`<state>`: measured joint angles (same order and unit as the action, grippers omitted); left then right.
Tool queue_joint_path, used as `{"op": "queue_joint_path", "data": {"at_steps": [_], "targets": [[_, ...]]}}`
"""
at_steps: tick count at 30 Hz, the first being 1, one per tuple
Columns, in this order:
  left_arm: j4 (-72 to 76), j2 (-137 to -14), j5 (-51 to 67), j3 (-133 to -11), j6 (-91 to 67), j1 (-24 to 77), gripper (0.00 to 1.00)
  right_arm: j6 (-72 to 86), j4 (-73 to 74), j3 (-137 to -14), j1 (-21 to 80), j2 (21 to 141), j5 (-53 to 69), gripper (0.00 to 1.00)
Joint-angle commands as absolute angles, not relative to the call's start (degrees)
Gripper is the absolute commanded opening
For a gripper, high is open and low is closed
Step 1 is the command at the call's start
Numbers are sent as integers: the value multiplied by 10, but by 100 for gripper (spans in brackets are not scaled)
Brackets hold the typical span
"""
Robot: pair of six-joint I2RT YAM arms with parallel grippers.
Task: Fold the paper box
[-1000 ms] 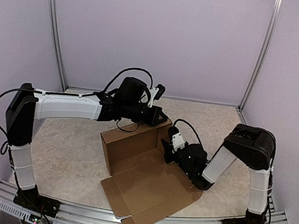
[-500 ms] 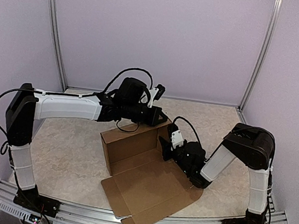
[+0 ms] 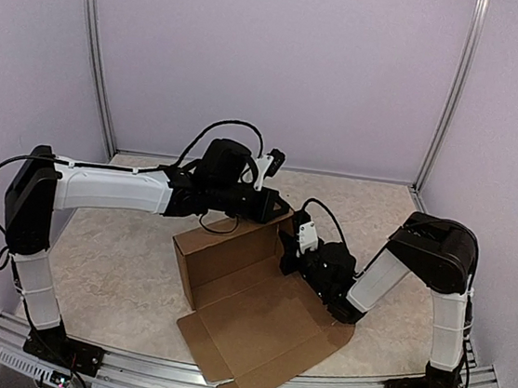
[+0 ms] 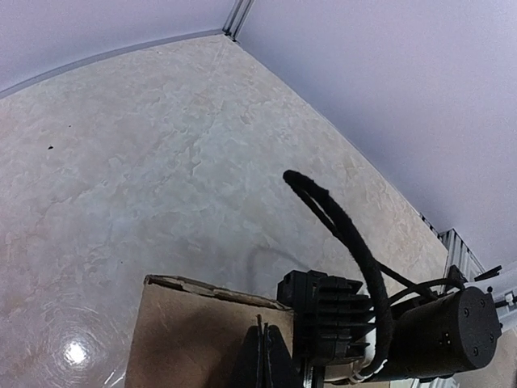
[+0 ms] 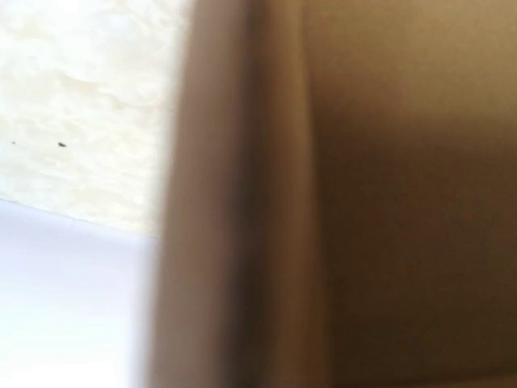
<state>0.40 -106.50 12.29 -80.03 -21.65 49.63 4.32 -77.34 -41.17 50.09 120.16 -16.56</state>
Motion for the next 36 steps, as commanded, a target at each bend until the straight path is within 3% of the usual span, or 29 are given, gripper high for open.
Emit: {"op": "queue_joint_path", "data": {"at_steps": [1,4,11,19,21,23,36], "targets": [[-21,-1057,123,-769,-226,508,0,61,-874,-391,504,1186,-166,0],[-19,-1057,123,-765,-228,509,0,65,-870,-388,504,1182,-172,0],[-18,-1056,120,-761,-229,511,0,63,-870,-385,504,1156,-181,20],[-12,-1056,123,-755,-232,513,0,67,-873,-389,504,1133,-183,28],[-11,-1054,123,-753,-232,514,0,66,-870,-392,504,1133,-183,20],[-9,-1052,122,-749,-232,515,0,65,-863,-396,503,1133,-186,0],[-5,-1044,119,-740,-240,523,0,69,-870,-390,513,1156,-211,0]]}}
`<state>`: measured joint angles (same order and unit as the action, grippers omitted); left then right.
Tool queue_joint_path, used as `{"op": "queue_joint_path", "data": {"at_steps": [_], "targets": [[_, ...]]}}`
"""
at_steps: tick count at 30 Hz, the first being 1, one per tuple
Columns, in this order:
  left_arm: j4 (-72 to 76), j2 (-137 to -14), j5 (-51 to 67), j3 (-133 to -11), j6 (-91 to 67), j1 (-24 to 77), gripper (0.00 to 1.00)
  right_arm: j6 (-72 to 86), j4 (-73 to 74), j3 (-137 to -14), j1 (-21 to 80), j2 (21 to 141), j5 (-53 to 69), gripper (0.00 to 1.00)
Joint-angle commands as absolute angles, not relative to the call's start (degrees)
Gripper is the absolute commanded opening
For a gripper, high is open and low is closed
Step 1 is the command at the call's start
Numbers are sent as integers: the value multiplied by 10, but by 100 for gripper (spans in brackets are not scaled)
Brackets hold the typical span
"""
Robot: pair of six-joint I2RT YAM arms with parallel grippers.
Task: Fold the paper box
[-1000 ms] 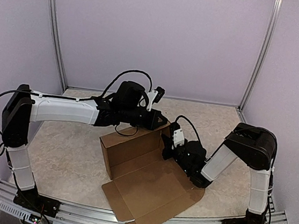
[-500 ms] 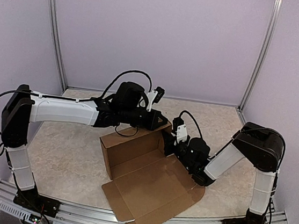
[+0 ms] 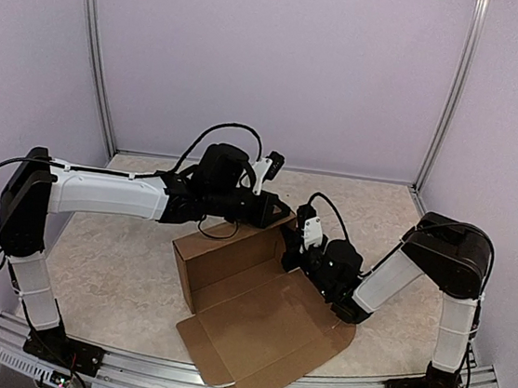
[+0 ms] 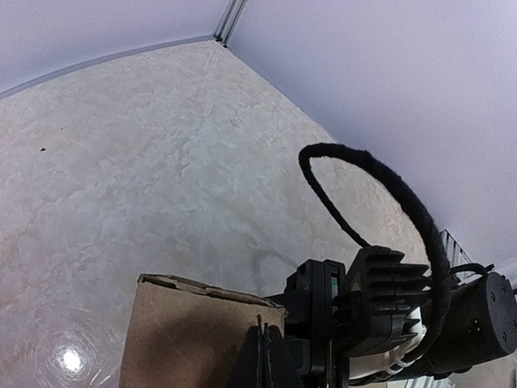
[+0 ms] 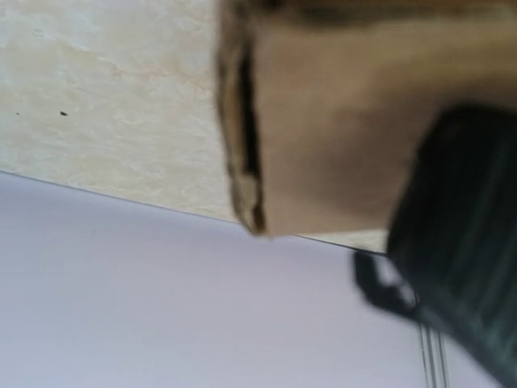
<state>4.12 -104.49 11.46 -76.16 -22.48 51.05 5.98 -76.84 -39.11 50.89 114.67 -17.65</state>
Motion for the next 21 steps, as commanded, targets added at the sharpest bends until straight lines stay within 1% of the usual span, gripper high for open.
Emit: {"op": "queue_joint_path", "data": {"at_steps": [1,2,6,10,13,21], "targets": [[-5,-1044,118,-740,-240,524,0,70,-871,-390,513,1159,-213,0],[-5,-1044,118,-740,-240,524,0,71,-871,-389,514,1162,-217,1],[-5,-1045,114,-739,-241,523,0,74,-876,-382,516,1171,-229,14],[-5,-1045,111,-738,-241,523,0,86,-883,-372,516,1181,-235,22],[-5,-1046,111,-739,-242,524,0,96,-889,-365,517,1191,-236,24],[-6,-1049,112,-741,-242,524,0,112,-896,-366,518,1211,-233,25]]}}
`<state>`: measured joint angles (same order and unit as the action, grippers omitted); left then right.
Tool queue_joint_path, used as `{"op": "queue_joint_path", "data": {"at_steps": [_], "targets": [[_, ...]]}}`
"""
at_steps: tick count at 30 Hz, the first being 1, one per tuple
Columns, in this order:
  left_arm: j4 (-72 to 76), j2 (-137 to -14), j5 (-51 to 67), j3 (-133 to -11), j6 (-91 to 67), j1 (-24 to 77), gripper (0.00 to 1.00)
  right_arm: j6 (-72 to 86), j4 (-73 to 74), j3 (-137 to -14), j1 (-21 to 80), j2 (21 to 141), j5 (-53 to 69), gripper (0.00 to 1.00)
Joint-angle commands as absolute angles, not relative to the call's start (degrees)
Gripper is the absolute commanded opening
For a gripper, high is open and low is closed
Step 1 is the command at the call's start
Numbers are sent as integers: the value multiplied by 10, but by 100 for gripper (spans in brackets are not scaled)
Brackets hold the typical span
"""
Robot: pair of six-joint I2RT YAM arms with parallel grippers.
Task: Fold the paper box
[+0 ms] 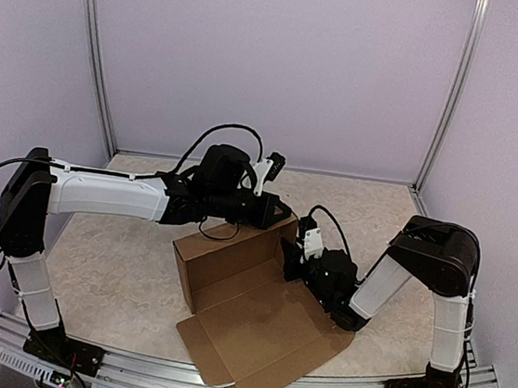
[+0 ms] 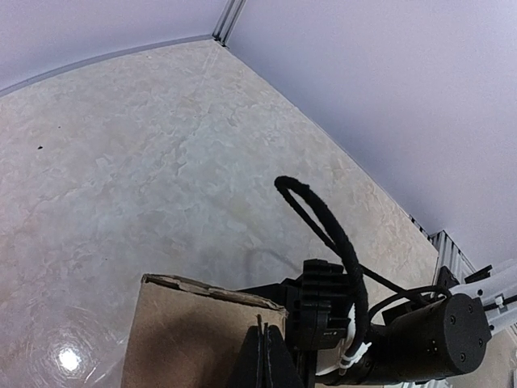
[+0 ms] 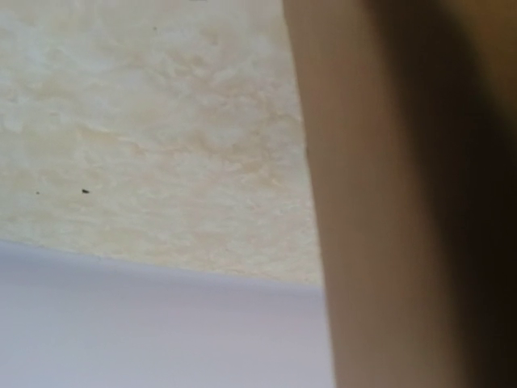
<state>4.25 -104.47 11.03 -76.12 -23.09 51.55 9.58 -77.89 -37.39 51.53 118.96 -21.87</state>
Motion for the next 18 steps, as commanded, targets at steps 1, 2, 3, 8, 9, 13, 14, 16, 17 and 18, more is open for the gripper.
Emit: {"op": "queue_joint_path", "data": {"at_steps": [1,2,3,8,9,13,14,16,17,18], "targets": [[-7,-1049,112,-742,-241,524,0,114,-896,-367,518,1213,-233,25],[-8,-1049,112,-742,-241,524,0,115,-896,-369,518,1216,-234,25],[-8,-1049,111,-742,-241,524,0,115,-896,-371,518,1218,-234,23],[-8,-1047,113,-740,-242,523,0,116,-897,-377,518,1223,-230,0],[-8,-1047,114,-740,-243,524,0,115,-897,-378,518,1224,-228,0],[-7,-1047,114,-738,-246,526,0,115,-902,-379,518,1225,-225,0],[-6,-1046,114,-738,-247,526,0,114,-902,-379,519,1225,-226,0],[-5,-1046,114,-738,-249,527,0,114,-902,-380,519,1224,-228,0],[-5,-1047,114,-738,-249,528,0,113,-902,-380,519,1224,-228,0],[-5,-1046,114,-738,-250,529,0,113,-903,-380,519,1224,-228,0]]}}
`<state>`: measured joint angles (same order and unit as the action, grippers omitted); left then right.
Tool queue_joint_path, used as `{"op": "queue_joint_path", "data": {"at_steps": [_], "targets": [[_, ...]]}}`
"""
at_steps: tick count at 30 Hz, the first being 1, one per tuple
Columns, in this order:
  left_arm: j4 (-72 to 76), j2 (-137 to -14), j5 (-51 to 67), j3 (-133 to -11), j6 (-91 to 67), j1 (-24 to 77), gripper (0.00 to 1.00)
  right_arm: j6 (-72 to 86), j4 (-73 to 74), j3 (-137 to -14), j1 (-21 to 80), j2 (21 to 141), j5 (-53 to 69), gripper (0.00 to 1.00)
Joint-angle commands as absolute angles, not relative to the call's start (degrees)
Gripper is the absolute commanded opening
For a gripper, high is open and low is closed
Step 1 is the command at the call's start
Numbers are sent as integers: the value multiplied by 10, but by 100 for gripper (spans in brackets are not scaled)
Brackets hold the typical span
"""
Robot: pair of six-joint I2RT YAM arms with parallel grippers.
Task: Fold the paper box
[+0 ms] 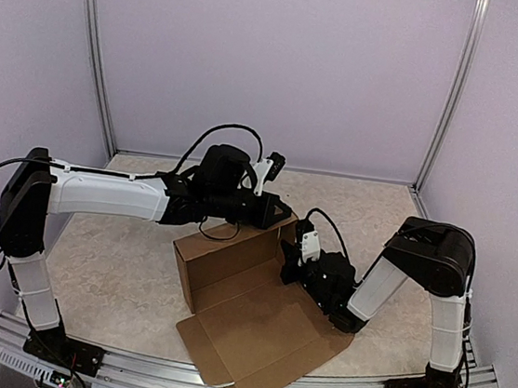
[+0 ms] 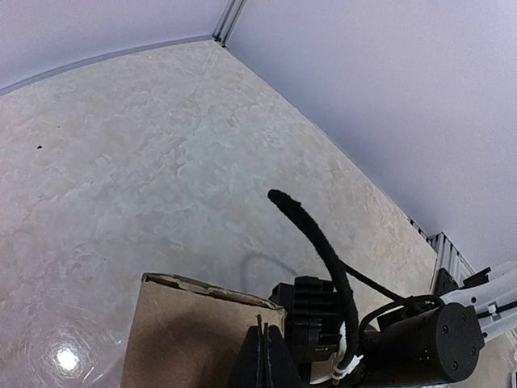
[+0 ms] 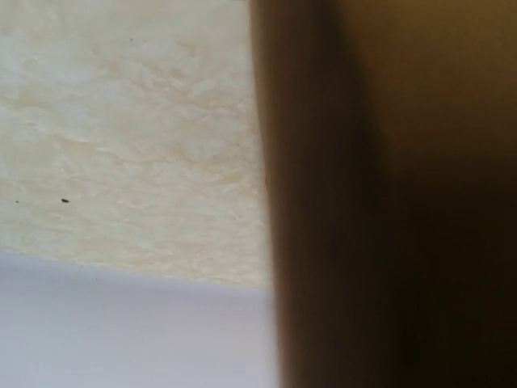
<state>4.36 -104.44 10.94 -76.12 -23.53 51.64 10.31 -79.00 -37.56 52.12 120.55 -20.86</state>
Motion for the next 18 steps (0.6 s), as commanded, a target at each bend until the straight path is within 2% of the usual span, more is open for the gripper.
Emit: {"op": "queue_joint_path", "data": {"at_steps": [1,3,13,18], "targets": [[-5,-1046,113,-737,-250,529,0,114,-903,-380,519,1224,-228,0],[-5,-1046,111,-737,-251,529,0,116,-905,-378,520,1223,-227,0],[-5,-1048,95,-732,-256,529,0,117,-910,-360,520,1203,-226,35],[-4,-1049,89,-732,-257,529,0,111,-905,-342,521,1181,-217,43]]}}
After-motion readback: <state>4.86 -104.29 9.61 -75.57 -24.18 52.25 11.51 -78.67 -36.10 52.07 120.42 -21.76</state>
